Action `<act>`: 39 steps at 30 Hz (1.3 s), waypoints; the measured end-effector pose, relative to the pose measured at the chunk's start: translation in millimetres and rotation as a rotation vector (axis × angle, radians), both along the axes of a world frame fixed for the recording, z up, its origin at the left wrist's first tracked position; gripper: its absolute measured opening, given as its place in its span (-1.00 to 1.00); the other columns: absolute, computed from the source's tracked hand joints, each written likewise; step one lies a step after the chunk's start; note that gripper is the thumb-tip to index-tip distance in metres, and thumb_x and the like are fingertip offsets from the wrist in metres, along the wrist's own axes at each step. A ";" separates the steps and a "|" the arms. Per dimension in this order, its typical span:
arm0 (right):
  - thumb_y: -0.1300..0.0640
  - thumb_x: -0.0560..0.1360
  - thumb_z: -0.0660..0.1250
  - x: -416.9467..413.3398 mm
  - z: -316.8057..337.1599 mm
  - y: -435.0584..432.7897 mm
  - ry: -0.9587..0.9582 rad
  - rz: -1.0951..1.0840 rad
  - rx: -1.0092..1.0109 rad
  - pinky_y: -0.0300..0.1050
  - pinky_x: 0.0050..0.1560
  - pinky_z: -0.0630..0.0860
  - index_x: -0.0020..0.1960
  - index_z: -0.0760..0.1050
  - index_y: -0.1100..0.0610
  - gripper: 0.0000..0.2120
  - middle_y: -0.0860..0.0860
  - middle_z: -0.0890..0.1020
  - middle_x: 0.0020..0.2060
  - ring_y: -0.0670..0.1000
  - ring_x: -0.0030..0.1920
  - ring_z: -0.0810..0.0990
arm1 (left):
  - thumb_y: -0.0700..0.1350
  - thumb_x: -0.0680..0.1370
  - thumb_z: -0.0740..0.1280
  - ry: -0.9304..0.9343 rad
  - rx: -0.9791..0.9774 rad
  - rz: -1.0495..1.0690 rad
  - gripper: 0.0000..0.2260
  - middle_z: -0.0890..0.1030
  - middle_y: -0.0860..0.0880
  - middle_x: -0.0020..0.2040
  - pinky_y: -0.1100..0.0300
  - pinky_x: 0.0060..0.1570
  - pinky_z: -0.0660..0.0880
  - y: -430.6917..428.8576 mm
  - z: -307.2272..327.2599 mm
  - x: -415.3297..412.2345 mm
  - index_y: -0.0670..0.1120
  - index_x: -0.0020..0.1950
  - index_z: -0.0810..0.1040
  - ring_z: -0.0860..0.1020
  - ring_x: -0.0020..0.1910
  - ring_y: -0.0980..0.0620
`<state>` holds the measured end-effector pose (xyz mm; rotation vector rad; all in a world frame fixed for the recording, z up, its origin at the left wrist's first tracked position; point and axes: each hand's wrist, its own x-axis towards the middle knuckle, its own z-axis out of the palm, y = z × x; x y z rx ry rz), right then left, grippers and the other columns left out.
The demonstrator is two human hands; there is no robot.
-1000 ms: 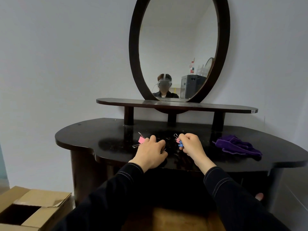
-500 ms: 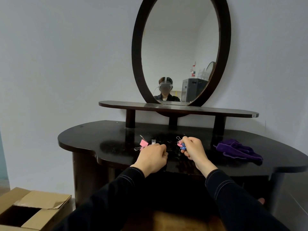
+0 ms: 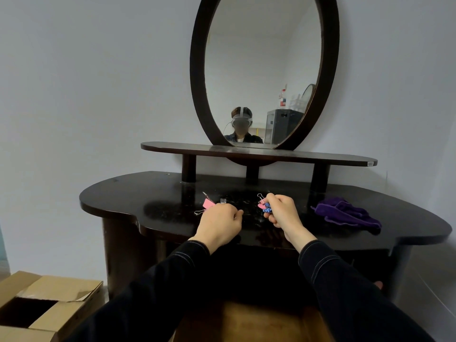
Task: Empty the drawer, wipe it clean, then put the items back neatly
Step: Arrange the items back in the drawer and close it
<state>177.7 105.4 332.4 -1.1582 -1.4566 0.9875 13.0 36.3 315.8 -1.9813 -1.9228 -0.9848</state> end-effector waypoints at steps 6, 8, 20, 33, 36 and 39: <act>0.12 0.56 0.24 -0.5 -0.8 -2.9 -0.039 0.015 0.007 -0.29 -0.56 0.25 -0.01 0.54 0.43 -0.66 0.10 0.54 -0.34 -0.16 -0.59 0.38 | -0.08 0.57 0.22 -0.835 -0.051 -0.076 -0.61 0.34 0.02 -0.48 0.18 -0.46 0.23 4.7 18.4 -3.8 -0.08 -0.44 0.24 0.29 -0.47 -0.04; 0.13 0.53 0.28 -0.7 0.1 -5.3 -0.045 0.060 -0.005 -0.29 -0.57 0.26 -0.07 0.57 0.34 -0.74 0.10 0.53 -0.35 -0.16 -0.59 0.38 | -0.15 0.58 0.20 -1.344 -0.065 -0.182 -0.63 0.28 0.01 -0.47 0.27 -0.57 0.08 11.7 25.1 -3.2 -0.03 -0.42 0.21 0.18 -0.55 0.03; 0.00 0.60 0.36 -8.3 -2.4 -16.8 0.016 0.264 0.158 -0.18 -0.47 0.51 -0.05 0.63 0.09 -0.83 -0.01 0.67 -0.32 -0.06 -0.39 0.59 | 0.03 0.63 0.24 -2.266 0.140 -0.210 -0.64 0.44 0.03 -0.46 0.20 -0.38 0.41 42.4 29.6 60.4 -0.06 -0.35 0.38 0.43 -0.54 0.06; -0.07 0.56 0.38 -7.4 -9.0 -8.4 -0.362 0.034 0.396 -0.11 -0.04 0.51 -0.09 0.60 -0.08 -0.90 -0.14 0.59 -0.01 -0.17 -0.04 0.55 | 0.04 0.70 0.12 -2.496 -0.033 -0.633 -0.64 0.59 -0.20 -0.13 -0.07 -0.19 0.48 26.0 20.2 78.9 -0.20 -0.07 0.53 0.58 -0.10 -0.17; 0.00 0.54 0.42 -6.6 -6.3 -11.3 -0.290 0.060 0.407 -0.17 -0.01 0.47 -0.12 0.61 -0.13 -0.94 -0.15 0.56 0.05 -0.16 0.03 0.54 | 0.03 0.69 0.10 -2.562 -0.056 -0.683 -0.64 0.56 -0.24 -0.08 -0.12 -0.12 0.48 25.0 20.6 75.2 -0.21 -0.05 0.50 0.56 -0.08 -0.21; 0.10 0.54 0.43 -4.6 -3.8 -15.5 -0.114 0.121 0.388 -0.10 0.10 0.55 -0.09 0.63 -0.13 -0.88 -0.10 0.64 0.05 -0.08 0.09 0.61 | 0.04 0.69 0.09 -2.613 -0.106 -0.729 -0.61 0.54 -0.31 0.06 -0.16 0.14 0.45 25.0 19.3 72.6 -0.26 0.08 0.50 0.54 0.10 -0.27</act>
